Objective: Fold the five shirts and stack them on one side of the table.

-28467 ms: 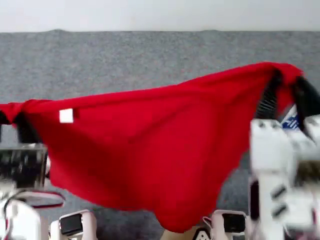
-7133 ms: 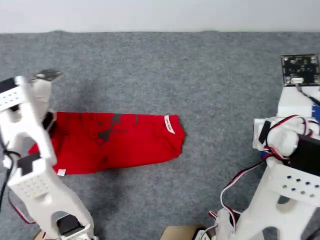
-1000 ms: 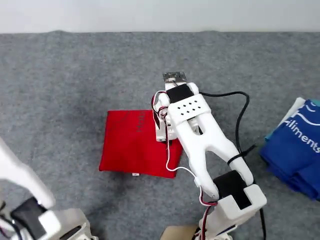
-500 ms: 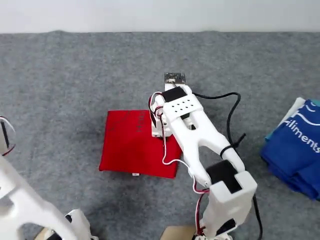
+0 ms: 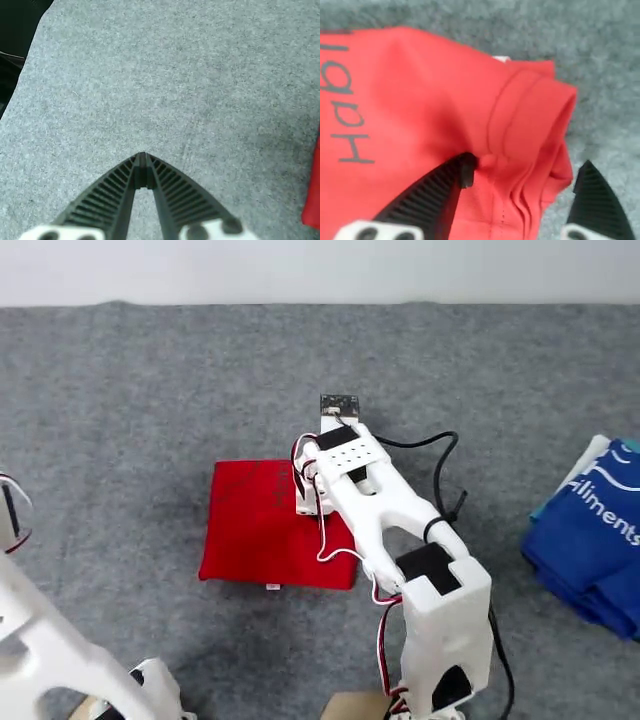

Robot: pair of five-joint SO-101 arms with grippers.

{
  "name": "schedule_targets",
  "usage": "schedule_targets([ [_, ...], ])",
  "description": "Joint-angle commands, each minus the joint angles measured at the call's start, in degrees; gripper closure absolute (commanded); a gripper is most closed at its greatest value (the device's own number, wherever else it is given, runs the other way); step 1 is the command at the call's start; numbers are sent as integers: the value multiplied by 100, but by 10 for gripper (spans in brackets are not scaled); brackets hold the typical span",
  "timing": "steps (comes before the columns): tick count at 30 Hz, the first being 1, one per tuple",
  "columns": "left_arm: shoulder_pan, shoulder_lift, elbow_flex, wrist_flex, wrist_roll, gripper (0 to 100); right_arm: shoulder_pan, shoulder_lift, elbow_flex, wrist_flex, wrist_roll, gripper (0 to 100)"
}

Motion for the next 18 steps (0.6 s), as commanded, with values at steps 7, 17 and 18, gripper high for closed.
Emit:
schedule_targets([
  [7,-26,-123,470,-35,-44,998,110,40,-440,-374,-62,972],
  [17,-26,-123,576,-185,-44,998,1402,145,-1301,-690,2163,989],
  [18,-26,-132,576,-185,-44,998,1516,207,-1415,-831,2593,989],
])
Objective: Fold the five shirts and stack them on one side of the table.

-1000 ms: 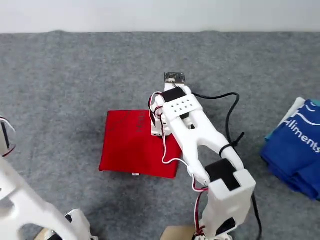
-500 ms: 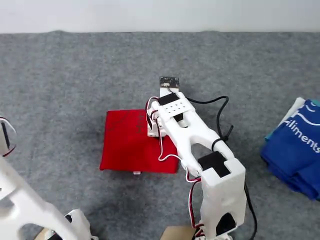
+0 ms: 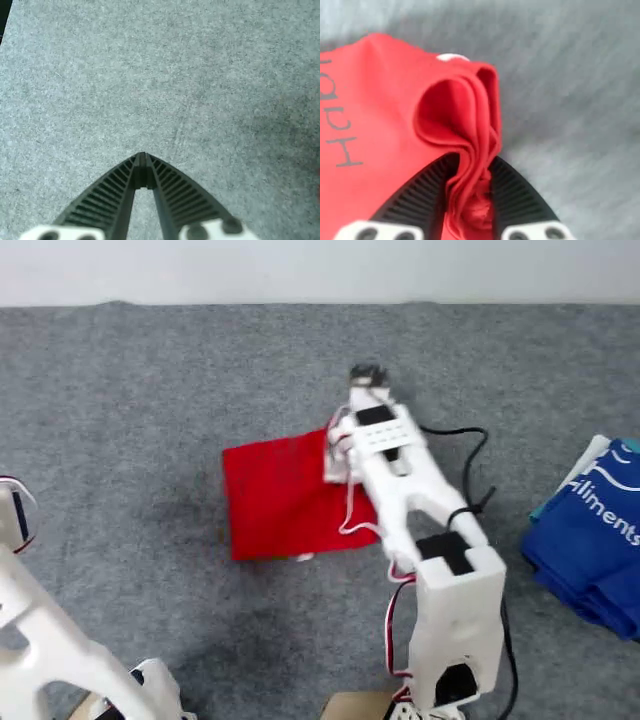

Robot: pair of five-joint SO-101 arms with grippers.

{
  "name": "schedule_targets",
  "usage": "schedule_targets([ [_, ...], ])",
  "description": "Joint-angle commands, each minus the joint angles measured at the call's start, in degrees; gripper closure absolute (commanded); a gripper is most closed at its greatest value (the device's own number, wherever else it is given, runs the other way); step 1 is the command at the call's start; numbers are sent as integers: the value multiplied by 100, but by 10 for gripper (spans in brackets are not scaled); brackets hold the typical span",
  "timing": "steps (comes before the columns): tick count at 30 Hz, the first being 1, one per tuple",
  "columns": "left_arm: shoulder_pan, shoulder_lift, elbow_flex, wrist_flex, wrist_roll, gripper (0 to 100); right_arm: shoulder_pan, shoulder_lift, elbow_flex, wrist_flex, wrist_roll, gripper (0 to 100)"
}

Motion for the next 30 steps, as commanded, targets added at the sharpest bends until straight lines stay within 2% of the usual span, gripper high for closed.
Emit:
schedule_targets([
  [1,-26,-123,-22,-114,-44,998,462,75,-695,-479,1565,989],
  [8,-35,-132,-22,-88,-70,998,532,1174,-1916,-971,3763,989],
  [12,-88,-167,-22,-79,-440,998,426,1921,-2848,-980,4826,989],
  [19,-1037,-132,-31,-105,-870,998,321,3143,-4492,-980,6602,989],
  [22,-1160,-158,-31,-105,-1046,998,286,3486,-5187,-848,6681,986],
  [24,-1248,-167,-31,-79,-1125,998,286,3565,-5670,-585,6470,954],
  [28,-1530,-158,-22,-79,-1125,998,286,3609,-6567,22,5231,775],
  [30,-1626,-158,-22,-79,-1125,998,259,3600,-6927,453,4686,751],
])
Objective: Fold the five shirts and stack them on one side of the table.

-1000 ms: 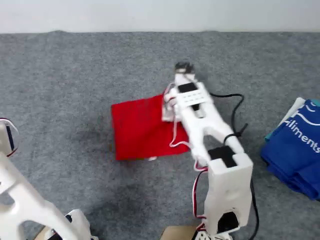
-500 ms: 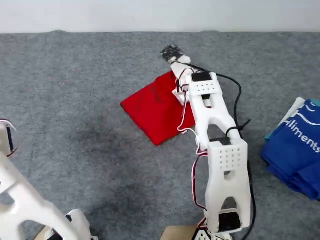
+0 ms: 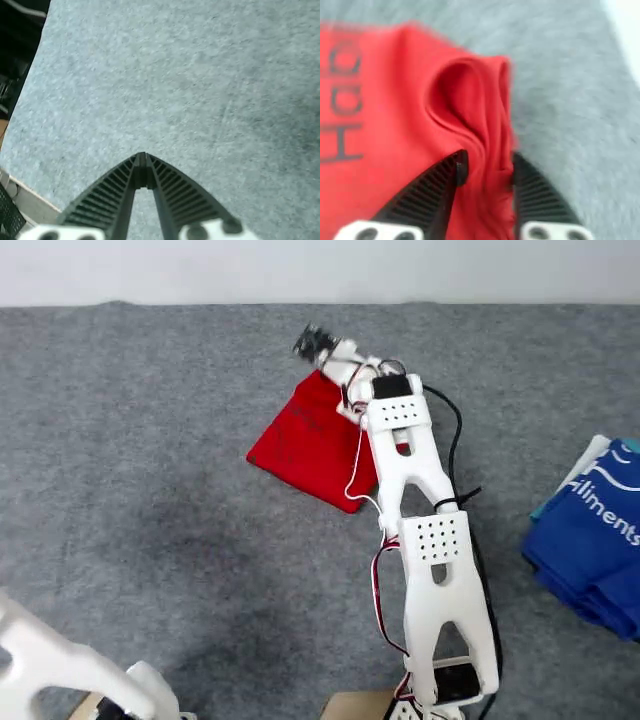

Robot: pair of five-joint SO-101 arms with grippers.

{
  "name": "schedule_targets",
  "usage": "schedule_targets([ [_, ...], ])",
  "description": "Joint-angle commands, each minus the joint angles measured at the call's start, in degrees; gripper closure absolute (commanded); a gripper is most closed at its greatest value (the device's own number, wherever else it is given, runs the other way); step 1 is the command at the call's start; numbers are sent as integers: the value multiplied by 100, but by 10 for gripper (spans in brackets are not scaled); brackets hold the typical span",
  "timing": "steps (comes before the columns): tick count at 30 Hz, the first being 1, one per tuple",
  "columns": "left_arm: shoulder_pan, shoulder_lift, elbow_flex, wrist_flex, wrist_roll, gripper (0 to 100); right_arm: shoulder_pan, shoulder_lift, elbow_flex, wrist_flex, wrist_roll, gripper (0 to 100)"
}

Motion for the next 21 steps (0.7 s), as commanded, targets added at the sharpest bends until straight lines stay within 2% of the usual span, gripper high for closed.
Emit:
schedule_targets([
  [1,-185,-158,-22,-79,-53,998,-75,-171,-932,664,-985,751],
  [5,-237,-167,-22,-79,-53,998,-66,-163,-1538,1226,-1952,750],
  [9,-237,-158,-13,-70,-53,998,-189,-198,-2233,1587,-3736,749],
  [12,-237,-167,-13,-70,-53,998,-330,-189,-2699,2009,-4598,749],
  [16,-237,-176,-13,-70,-53,998,-523,-233,-2699,2519,-5415,749],
  [21,-237,-176,-13,-62,-53,998,-655,-321,-2699,3169,-7033,748],
])
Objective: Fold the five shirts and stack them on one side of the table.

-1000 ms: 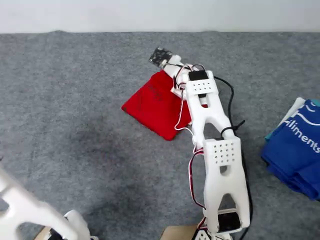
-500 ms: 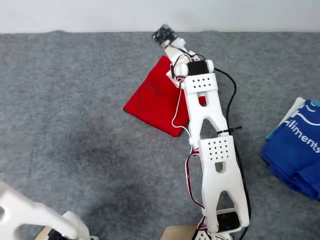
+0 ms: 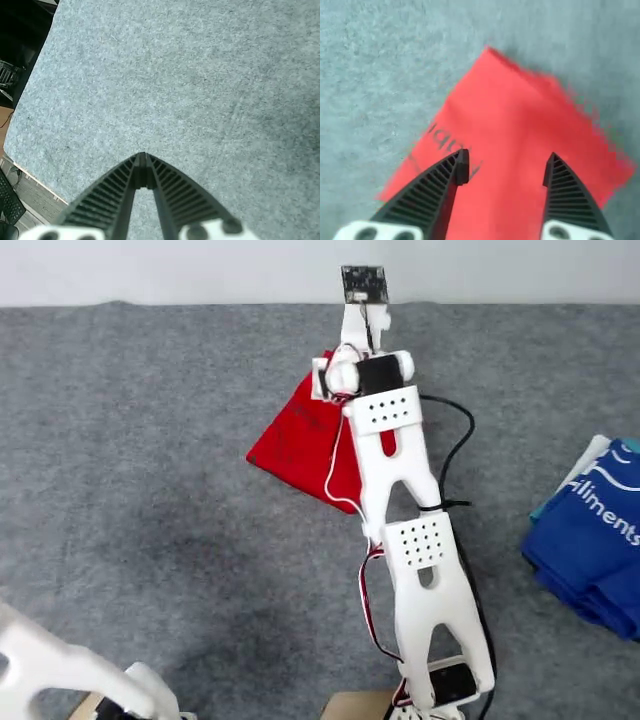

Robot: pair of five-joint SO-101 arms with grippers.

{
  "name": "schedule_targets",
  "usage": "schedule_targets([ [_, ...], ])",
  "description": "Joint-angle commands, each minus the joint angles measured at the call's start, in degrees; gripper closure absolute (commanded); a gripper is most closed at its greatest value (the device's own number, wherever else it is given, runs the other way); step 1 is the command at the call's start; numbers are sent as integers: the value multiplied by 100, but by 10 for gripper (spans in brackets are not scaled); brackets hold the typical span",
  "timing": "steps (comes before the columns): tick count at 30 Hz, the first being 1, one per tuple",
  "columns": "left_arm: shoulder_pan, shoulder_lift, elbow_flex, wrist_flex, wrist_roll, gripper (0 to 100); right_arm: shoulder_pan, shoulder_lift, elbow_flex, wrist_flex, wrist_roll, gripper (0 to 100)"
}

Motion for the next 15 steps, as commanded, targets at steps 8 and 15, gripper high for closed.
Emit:
schedule_targets([
  [8,-18,-132,-13,53,-53,998,-57,-312,-26,664,-2163,716],
  [15,-26,-132,-13,53,-53,998,-66,-312,659,418,-2347,578],
])
